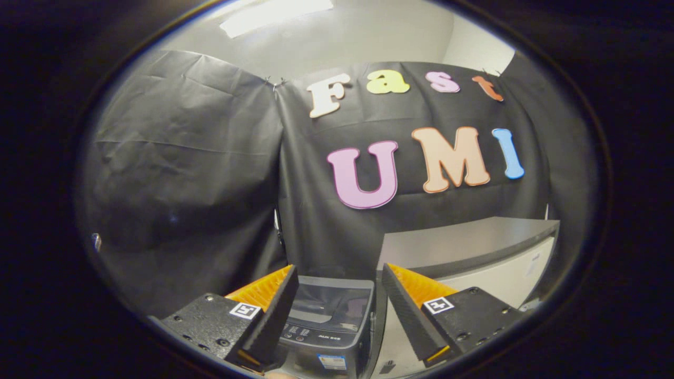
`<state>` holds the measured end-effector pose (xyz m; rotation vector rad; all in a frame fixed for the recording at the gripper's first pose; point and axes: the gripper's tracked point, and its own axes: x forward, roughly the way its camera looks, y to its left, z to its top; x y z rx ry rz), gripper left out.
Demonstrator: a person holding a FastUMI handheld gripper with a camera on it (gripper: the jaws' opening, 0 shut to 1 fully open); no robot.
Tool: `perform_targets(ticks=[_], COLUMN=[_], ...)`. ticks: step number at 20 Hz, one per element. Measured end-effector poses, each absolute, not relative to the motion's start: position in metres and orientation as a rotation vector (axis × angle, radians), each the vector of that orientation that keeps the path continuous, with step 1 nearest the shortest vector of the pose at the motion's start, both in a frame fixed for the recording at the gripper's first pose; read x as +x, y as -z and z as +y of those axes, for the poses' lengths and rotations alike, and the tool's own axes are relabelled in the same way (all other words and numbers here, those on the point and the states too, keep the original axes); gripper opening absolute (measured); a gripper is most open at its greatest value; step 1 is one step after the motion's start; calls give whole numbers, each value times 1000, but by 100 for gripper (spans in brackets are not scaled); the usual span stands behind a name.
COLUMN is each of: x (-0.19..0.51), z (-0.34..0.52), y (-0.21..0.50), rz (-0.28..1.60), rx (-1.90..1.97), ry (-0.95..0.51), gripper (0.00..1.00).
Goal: Put the clothes into the washing machine and then close the washing machine lid.
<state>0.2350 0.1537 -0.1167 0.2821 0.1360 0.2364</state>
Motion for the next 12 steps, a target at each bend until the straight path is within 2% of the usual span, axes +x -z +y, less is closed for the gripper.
perform_targets(ticks=[4,8,12], x=[203,175,150], z=[126,104,94], y=[120,124,133], rz=[77,35,48], rx=[287,124,65], ry=[-168,-117,-64], gripper=[96,96,96])
